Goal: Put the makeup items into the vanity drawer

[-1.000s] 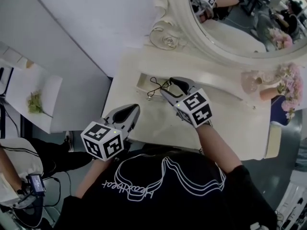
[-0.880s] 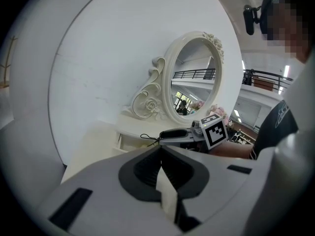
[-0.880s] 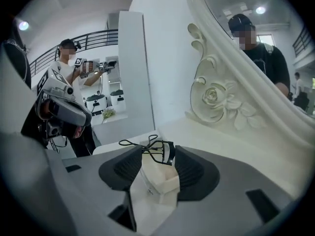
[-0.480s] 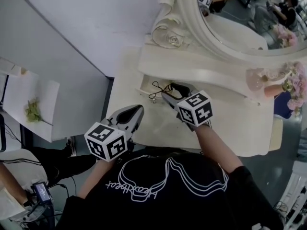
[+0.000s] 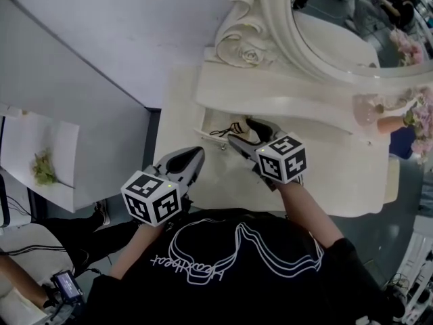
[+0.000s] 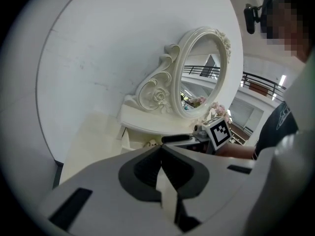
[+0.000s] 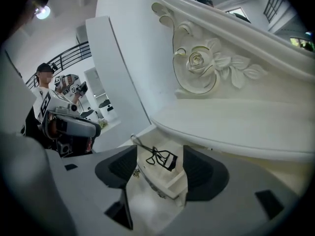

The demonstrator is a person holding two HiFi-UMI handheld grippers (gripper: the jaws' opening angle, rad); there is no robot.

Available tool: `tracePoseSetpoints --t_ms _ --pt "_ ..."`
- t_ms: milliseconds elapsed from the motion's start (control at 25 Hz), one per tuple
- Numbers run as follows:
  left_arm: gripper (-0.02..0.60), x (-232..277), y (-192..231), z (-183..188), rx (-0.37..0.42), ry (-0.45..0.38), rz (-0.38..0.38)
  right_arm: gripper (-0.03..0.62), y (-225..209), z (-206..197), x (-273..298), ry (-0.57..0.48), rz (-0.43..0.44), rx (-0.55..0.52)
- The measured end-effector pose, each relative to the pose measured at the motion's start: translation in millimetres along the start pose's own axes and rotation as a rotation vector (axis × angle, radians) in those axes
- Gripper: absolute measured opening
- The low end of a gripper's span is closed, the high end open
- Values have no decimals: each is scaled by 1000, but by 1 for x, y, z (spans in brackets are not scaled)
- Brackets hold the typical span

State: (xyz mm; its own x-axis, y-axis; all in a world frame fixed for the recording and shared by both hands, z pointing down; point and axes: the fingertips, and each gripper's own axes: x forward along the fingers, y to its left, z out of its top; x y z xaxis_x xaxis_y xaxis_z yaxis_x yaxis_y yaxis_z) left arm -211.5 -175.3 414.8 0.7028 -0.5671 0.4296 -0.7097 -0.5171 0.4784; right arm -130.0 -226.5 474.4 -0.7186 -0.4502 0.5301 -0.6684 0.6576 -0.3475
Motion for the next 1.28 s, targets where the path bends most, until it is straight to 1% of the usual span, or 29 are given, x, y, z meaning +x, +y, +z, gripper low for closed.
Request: tracePoseSetpoints --t_ms 40,400,480,600,680,760,840,960,1040,1120,1280 --pt "5 0 2 1 0 0 -3 284 0 1 0 -6 2 7" --pt "5 1 11 2 -13 -8 -7 290 8 0 -11 -29 15 19" --pt "5 1 10 1 -12 -9 -8 290 11 2 -16 -51 37 17" --pt "5 2 3 2 -2 -17 -12 284 22 11 -29 -105 102 -17" --pt "5 2 -4 2 9 -25 -15 242 29 18 -44 -149 131 -50" --pt "5 2 -15 3 20 -35 -21 177 38 25 -62 -204 145 -79" --pt "5 1 -30 3 31 -47 -33 135 49 29 -81 -248 164 -101" --pt "4 0 -60 5 59 -68 -55 115 72 26 -109 -283 204 -150" --pt "5 -2 -81 7 77 -84 -71 67 83 20 -128 -300 209 -182" --pt "5 -5 -105 5 90 -97 -84 8 90 15 -149 -321 211 -181" --pt "5 -16 -147 -2 111 -112 -105 6 104 7 -190 -363 253 -120"
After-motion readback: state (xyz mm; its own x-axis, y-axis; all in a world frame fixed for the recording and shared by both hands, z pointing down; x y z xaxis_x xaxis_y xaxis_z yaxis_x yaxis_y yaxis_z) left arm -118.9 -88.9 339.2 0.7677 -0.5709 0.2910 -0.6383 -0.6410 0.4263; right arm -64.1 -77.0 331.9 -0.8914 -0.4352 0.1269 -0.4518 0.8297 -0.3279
